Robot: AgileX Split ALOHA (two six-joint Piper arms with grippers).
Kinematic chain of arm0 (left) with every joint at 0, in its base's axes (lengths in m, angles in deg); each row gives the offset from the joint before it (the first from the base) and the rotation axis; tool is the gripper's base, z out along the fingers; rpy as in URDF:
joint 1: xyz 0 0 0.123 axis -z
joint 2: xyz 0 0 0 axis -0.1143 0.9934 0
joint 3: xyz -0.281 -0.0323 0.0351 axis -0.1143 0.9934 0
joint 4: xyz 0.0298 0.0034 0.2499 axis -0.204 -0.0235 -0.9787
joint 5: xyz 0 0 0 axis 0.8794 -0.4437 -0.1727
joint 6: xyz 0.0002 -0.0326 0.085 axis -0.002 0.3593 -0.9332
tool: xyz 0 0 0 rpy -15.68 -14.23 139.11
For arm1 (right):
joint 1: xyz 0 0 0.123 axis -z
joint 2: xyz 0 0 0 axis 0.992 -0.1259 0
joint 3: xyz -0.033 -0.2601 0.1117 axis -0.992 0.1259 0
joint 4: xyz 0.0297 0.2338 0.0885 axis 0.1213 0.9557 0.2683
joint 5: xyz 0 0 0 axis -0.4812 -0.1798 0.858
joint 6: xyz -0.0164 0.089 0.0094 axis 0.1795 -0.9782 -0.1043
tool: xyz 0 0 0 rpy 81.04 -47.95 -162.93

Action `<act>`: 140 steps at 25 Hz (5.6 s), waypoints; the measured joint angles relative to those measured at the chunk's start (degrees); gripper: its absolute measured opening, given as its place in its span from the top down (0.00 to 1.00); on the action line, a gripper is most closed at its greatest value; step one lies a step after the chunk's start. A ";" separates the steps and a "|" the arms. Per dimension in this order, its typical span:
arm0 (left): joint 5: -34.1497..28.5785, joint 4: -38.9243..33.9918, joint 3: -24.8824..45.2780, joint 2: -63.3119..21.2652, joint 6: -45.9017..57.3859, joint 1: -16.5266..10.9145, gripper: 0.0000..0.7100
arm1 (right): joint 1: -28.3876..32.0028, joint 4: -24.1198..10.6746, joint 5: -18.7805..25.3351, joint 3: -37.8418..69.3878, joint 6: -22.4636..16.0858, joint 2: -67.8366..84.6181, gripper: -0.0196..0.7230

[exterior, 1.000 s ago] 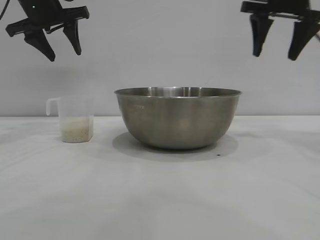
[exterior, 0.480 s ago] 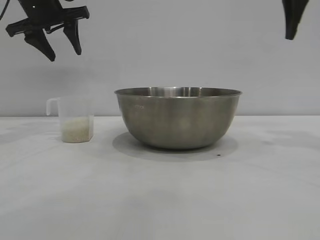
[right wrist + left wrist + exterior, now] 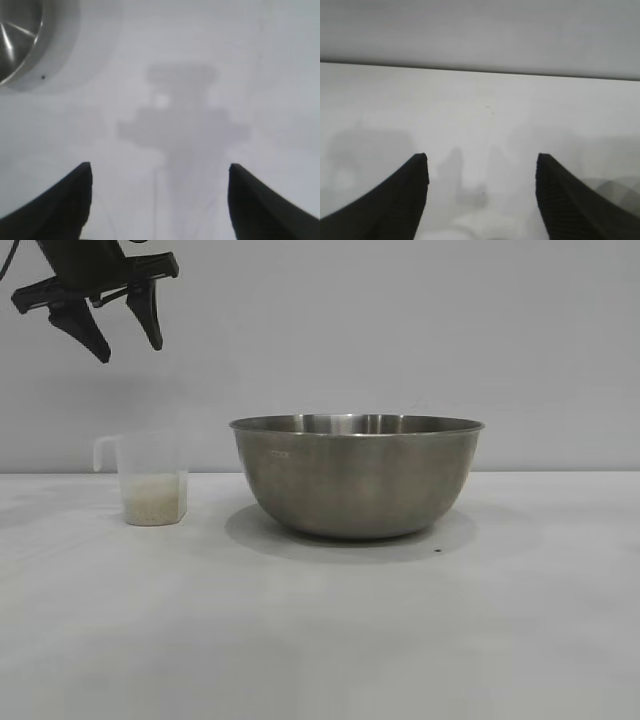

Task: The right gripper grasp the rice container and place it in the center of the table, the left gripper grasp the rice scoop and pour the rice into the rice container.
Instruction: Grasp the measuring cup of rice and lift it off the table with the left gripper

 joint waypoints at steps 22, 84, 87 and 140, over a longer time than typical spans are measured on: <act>0.00 0.00 0.00 0.00 -0.13 0.00 0.41 | 0.00 -0.84 -3.79 25.33 -1.17 41.44 0.25; 0.04 0.00 0.00 0.00 -0.13 -0.08 0.41 | 0.00 -1.68 -5.98 27.73 -1.90 54.44 0.25; 0.04 0.00 0.00 0.00 -0.13 -0.08 0.41 | 0.00 -1.68 -5.98 27.73 -1.90 54.44 0.25; -34.01 -0.84 -0.08 -9.56 -11.20 -0.08 0.41 | 0.00 -1.68 -5.98 27.73 -1.90 54.44 0.25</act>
